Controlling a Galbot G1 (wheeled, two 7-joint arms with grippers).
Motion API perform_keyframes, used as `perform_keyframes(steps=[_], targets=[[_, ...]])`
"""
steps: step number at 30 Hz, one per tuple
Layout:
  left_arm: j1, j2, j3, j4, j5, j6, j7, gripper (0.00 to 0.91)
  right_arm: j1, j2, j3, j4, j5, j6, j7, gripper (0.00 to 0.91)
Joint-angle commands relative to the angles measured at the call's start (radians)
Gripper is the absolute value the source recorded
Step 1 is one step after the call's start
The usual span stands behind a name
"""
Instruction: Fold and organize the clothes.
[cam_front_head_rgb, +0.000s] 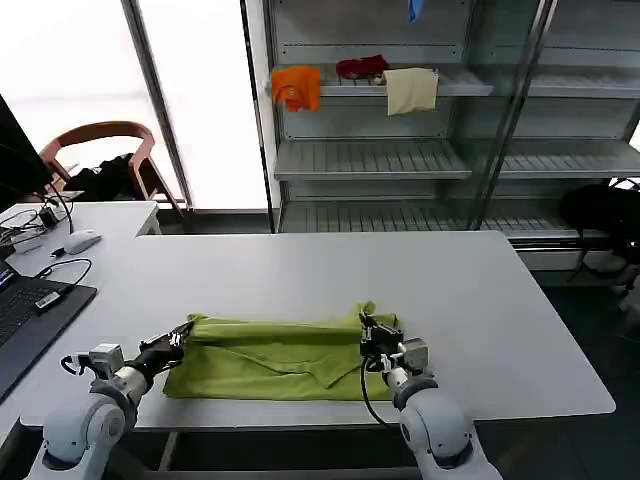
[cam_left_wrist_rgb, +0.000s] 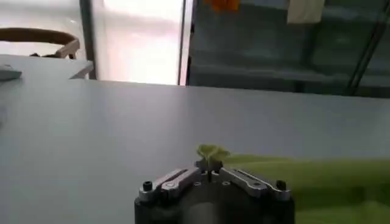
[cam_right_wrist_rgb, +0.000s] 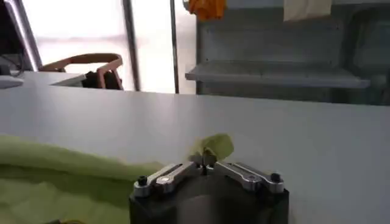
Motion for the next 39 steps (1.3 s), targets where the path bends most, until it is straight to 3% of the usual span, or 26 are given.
perform_keyframes(steps=[1, 7, 8, 9, 10, 19, 28, 31, 35, 39], targets=[[0.097, -0.015, -0.029, -0.066, 0.027, 0.000, 0.005, 0.000, -0.098, -0.016, 0.008, 0.069, -0.044, 0.001, -0.017, 0.000], [0.090, -0.025, -0.007, -0.065, 0.096, 0.000, 0.006, 0.010, -0.110, -0.012, 0.005, 0.060, -0.119, 0.002, -0.036, 0.000], [0.089, -0.029, -0.005, -0.065, 0.114, 0.000, 0.006, 0.534, -0.113, -0.010, 0.004, 0.057, -0.143, 0.002, -0.035, 0.030], [0.087, -0.033, -0.003, -0.066, 0.121, 0.000, 0.005, 0.907, -0.117, -0.008, 0.004, 0.057, -0.151, 0.003, -0.033, 0.484], [0.087, -0.034, -0.001, -0.067, 0.123, 0.000, 0.003, 0.907, -0.121, -0.005, 0.004, 0.056, -0.169, 0.003, -0.031, 0.907], [0.083, -0.051, -0.001, -0.082, 0.135, 0.000, -0.015, 0.907, -0.148, 0.005, 0.014, 0.061, -0.333, 0.005, 0.016, 0.907], [0.080, -0.073, -0.003, -0.077, 0.144, 0.000, -0.034, 0.907, -0.142, 0.004, 0.022, 0.037, -0.393, 0.006, 0.026, 0.907], [0.083, -0.088, -0.016, -0.090, 0.109, -0.012, -0.055, 0.907, -0.136, 0.004, 0.032, 0.068, -0.311, 0.007, 0.027, 0.907], [0.090, -0.115, -0.024, -0.100, 0.101, -0.040, -0.098, 0.907, -0.101, 0.011, 0.072, 0.141, 0.003, 0.037, 0.048, 0.907], [0.105, -0.136, -0.005, -0.082, 0.099, -0.061, -0.118, 0.907, -0.026, 0.015, 0.124, 0.180, 0.162, 0.084, 0.051, 0.907]])
